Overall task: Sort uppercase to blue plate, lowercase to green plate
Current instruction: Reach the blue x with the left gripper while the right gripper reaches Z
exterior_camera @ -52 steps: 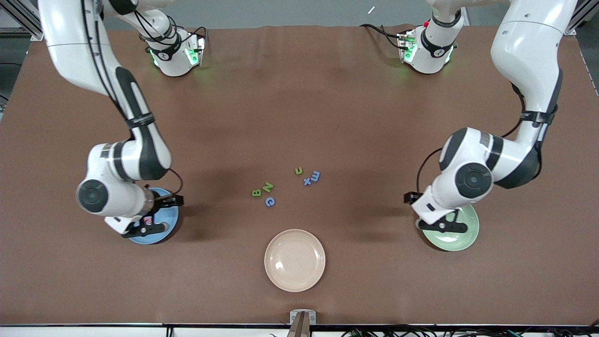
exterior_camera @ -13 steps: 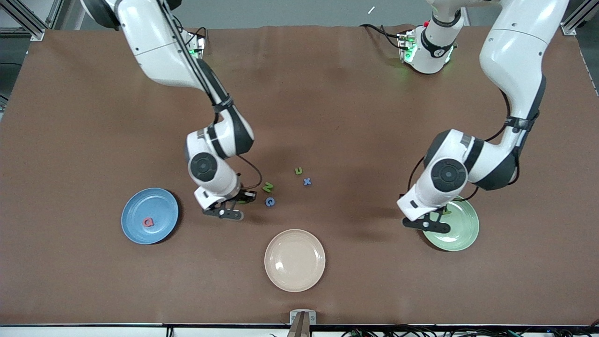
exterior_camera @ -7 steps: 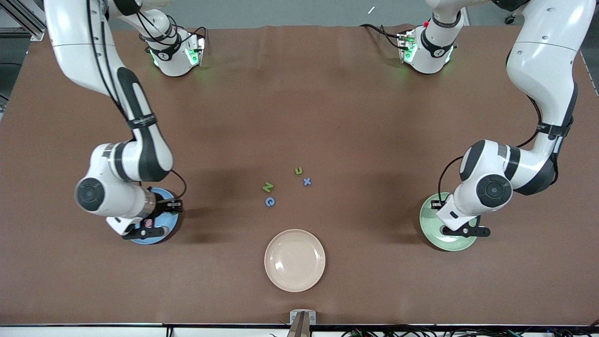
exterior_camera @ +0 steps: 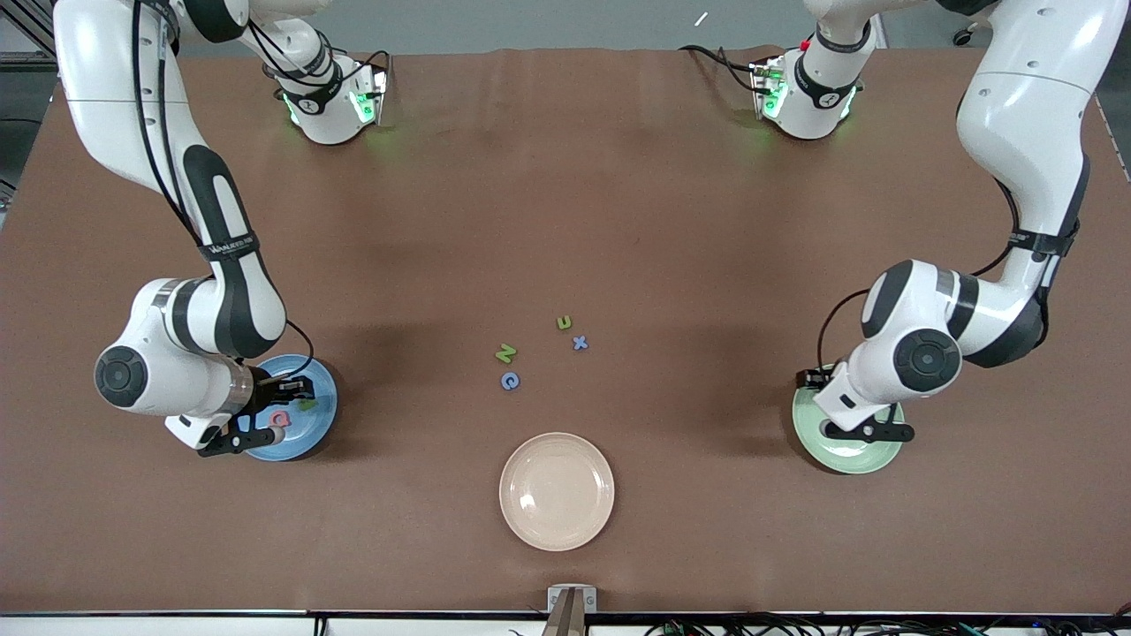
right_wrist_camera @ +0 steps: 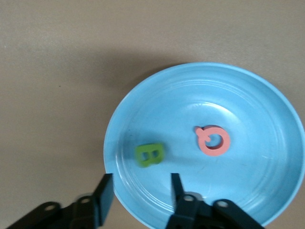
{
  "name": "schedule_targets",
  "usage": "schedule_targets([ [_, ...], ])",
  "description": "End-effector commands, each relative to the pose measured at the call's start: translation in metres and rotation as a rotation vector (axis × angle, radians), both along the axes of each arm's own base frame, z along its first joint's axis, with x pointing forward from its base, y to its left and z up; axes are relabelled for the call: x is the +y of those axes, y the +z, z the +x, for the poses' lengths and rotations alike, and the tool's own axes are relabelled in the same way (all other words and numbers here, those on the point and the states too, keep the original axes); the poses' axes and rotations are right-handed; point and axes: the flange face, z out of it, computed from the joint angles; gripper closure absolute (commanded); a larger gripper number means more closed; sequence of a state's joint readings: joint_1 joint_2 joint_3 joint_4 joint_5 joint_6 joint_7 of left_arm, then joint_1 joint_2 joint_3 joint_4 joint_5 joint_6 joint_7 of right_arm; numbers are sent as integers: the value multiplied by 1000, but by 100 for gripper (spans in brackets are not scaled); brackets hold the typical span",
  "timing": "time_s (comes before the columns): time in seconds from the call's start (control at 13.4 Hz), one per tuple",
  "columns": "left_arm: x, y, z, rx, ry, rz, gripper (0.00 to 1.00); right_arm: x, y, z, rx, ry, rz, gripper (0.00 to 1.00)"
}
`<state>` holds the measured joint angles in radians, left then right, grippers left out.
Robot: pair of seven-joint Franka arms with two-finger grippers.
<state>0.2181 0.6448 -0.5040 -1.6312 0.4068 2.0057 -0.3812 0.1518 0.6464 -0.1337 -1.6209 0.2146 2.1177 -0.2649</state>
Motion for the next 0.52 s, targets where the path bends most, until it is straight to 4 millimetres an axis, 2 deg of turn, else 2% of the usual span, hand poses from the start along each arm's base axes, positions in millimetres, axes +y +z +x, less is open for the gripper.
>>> schedule_targets([
  [0.0,-74,26,-23,3,83,-50,2,14,1,-4,2,13,7,20],
  [0.07,-110,25,-32,-6,132,-72,3,22,1,-5,4,15,12,20],
  [0.22,-186,24,-58,-45,119,-91,3,58,8,-13,49,-59,0,20],
  [0.37,-242,9,-80,-59,163,-138,10,105,17,-22,64,-136,-19,20],
  [0.45,-262,6,-85,-96,228,-180,10,128,18,-28,71,-174,-31,20],
])
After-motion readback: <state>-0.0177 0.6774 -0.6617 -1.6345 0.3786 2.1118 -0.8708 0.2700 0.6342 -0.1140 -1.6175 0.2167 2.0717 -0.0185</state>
